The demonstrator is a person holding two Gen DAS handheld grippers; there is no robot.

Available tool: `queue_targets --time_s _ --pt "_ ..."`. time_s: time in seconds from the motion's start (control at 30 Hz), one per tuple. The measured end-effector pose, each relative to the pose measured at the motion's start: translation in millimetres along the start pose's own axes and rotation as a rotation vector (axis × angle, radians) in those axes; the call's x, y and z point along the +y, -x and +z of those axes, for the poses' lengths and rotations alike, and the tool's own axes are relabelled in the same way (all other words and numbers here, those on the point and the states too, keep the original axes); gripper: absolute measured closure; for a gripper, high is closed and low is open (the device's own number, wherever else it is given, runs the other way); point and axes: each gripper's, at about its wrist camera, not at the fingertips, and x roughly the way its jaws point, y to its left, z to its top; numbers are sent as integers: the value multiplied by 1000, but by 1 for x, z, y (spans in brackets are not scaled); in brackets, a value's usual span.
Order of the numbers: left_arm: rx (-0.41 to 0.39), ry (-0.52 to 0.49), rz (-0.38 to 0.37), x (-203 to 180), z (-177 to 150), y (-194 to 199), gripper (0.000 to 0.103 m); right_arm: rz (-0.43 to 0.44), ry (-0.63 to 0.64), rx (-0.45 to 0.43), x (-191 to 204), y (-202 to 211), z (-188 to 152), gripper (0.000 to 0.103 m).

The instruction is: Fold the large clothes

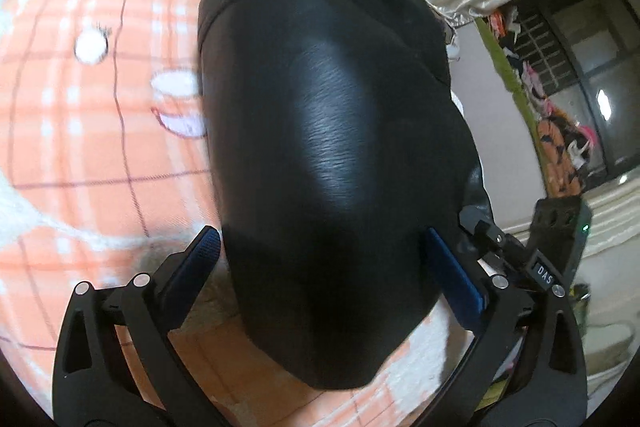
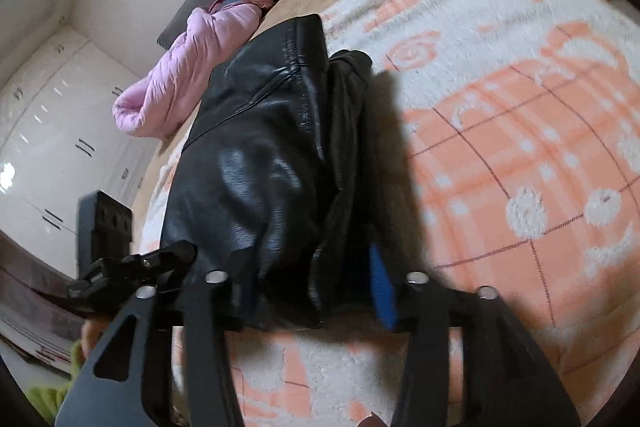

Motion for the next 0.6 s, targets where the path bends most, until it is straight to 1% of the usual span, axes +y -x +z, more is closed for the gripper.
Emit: queue_targets --time_s 0.03,0.07,0.1,0.13,0.2,0.23,0.27,0.3,0.33,0.37,0.4,0.43,0.5,0.53,0.6 --pt "3 11 -13 2 0 -1 8 2 -15 1 -3 0 0 44" --pt "4 18 -20 4 -1 -1 8 -17 -24 2 -6 -1 -1 28" --pt "5 19 -23 6 -3 0 8 -26 -35 9 -8 -3 0 26" --pt "4 14 -25 6 -3 -1 8 -5 -56 19 -12 -5 0 26" --pt "1 19 -31 8 -4 -1 8 87 -105 43 -19 -13 0 37" --pt "-1 21 -31 7 -4 -1 8 104 -109 49 -19 -15 -1 42" --pt "-4 20 -29 6 -3 -2 11 90 -93 45 -17 -15 0 48" --pt "-4 11 -17 2 -1 -2 15 79 -78 43 -14 -15 1 51" --pt "-2 7 -9 -1 1 -1 17 72 -66 35 -10 -14 0 58" --pt "1 1 -1 -4 3 2 18 74 -65 16 -5 -12 -3 61" --pt "1 -5 8 -5 7 8 19 85 -78 6 -2 -11 -4 62" --pt "-8 -10 18 -7 12 12 19 118 -104 6 2 -11 -8 63" --pt "-26 -40 51 -3 20 26 19 153 -126 19 11 -17 -14 63" --pt "-19 -55 69 0 21 28 19 145 -126 37 15 -23 -17 63" --pt "15 -72 114 6 21 25 15 77 -99 61 23 -33 -21 59"
